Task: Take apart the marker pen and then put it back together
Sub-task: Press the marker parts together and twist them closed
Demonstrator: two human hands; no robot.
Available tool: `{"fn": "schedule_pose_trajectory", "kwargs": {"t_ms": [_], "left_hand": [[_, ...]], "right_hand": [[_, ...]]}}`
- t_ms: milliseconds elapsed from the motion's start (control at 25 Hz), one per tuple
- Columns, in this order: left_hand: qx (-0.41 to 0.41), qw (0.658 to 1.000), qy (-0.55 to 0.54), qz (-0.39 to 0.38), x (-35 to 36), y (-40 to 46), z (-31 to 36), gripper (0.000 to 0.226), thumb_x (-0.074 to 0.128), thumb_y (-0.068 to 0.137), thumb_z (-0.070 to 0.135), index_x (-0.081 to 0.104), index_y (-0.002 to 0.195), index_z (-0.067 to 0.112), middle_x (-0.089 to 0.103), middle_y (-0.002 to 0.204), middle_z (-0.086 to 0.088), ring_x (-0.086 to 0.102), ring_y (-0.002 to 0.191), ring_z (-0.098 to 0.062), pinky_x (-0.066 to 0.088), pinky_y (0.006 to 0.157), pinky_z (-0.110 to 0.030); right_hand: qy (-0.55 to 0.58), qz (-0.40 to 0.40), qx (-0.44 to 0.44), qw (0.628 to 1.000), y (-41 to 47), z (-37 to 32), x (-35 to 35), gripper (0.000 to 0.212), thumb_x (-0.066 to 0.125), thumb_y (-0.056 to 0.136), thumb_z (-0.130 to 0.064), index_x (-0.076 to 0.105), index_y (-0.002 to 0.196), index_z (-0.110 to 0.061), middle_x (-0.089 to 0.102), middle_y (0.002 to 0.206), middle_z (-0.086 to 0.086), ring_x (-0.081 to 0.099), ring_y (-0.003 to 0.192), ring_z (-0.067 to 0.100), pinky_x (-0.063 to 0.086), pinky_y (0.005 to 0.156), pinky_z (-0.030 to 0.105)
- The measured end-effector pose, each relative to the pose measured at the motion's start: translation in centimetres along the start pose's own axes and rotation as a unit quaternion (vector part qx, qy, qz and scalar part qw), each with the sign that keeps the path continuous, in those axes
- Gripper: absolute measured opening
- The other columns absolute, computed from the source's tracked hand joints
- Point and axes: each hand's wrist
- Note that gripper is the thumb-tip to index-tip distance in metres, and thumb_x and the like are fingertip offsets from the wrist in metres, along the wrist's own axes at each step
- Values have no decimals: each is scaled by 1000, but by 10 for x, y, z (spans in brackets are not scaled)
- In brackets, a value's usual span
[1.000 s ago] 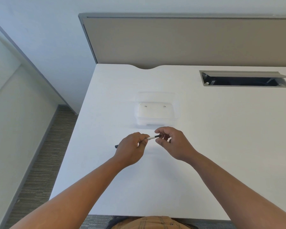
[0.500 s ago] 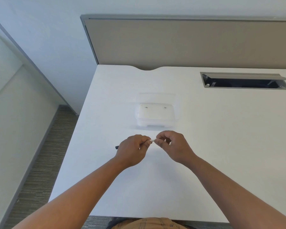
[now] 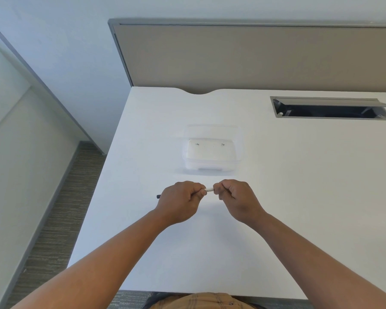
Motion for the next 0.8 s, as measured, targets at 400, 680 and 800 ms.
{"fn": "schedule_pose_trajectory", "kwargs": {"t_ms": [400, 680, 800], "left_hand": [[-31, 998, 0, -52, -21, 10, 4, 24, 46, 99, 47, 62, 82, 40, 55, 64, 34, 50, 58, 4, 25, 49, -25], [17, 998, 41, -55, -21, 13, 12, 26, 45, 99, 44, 56, 76, 41, 56, 60, 23, 49, 56, -3, 24, 49, -26], [14, 997, 52, -63, -21, 13, 10, 25, 45, 99, 46, 57, 77, 41, 53, 57, 15, 48, 54, -4, 27, 51, -26]], "right_hand": [[-80, 49, -105, 990, -1, -2, 1, 11, 59, 97, -23, 69, 98, -21, 65, 79, -13, 52, 74, 12, 42, 68, 22], [9, 1, -7, 1000, -3, -10, 1, 32, 44, 103, -34, 55, 77, -17, 46, 60, -13, 38, 56, 8, 31, 53, 21], [71, -25, 63, 995, -1, -9, 2, 37, 46, 101, -44, 59, 75, -21, 46, 55, -15, 35, 51, 7, 33, 52, 27]]}}
Point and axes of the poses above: each hand's wrist, its own y-axis towards the middle knuckle, its own x-axis out of the palm, z = x × y
